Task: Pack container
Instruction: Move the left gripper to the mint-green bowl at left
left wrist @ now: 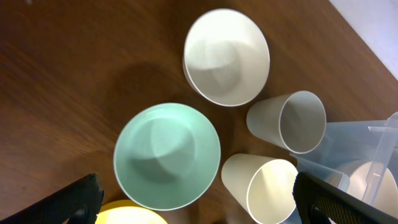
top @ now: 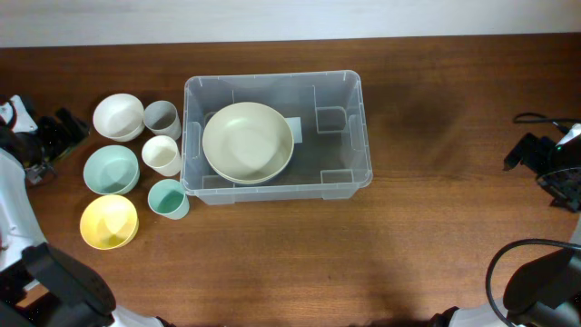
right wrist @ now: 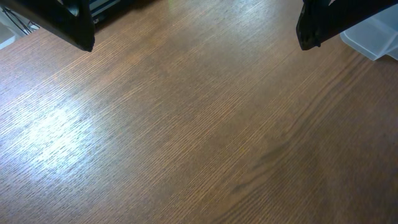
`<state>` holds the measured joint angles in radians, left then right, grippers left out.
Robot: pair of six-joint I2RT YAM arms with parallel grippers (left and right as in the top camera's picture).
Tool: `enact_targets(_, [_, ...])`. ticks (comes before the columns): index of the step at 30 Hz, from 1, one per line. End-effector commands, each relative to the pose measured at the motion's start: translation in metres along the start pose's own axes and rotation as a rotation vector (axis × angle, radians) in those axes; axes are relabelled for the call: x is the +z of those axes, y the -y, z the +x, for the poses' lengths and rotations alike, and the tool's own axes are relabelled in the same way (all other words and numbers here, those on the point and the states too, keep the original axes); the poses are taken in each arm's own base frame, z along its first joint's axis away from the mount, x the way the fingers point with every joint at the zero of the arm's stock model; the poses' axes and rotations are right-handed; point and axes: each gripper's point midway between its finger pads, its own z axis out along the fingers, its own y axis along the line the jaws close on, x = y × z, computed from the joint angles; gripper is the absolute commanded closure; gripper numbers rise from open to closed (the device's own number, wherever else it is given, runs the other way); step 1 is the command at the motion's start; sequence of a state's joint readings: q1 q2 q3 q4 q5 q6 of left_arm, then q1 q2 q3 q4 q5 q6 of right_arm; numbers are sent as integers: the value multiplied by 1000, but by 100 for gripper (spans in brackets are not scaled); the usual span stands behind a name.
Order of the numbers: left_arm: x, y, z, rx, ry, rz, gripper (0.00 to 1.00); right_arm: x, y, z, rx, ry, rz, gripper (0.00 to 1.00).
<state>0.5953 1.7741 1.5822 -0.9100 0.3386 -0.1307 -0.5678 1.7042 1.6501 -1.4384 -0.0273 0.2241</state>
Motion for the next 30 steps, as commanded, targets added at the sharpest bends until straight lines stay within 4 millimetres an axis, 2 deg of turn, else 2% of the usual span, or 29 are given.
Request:
enact_targets(1, [8, 5, 2, -18, -25, 37, 0, -4, 1, 1, -6, 12, 0, 1])
enact_targets(5, [21, -22, 10, -92, -66, -93, 0, -4, 1, 1, -5, 12, -1, 1])
enact_targets(6, [25, -42, 21, -200, -99, -200, 0, -4, 1, 1, -6, 12, 0, 1])
enact_targets(12, [37, -65, 35, -216, -159, -315, 0, -4, 1, 1, -5, 12, 0, 1])
enact_targets(18, [42, -79, 35, -208, -159, -378, 0, -4, 1, 1, -5, 12, -1, 1])
enact_targets(21, [56, -84, 43, -189, -204, -380, 0, -4, 1, 1, -5, 12, 0, 1])
enact_targets(27, [84, -88, 55, -2, -294, -358, 0, -4, 1, 1, -6, 12, -1, 1])
enact_targets(30, [89, -89, 54, 29, -296, -353, 0, -4, 1, 1, -6, 12, -1, 1])
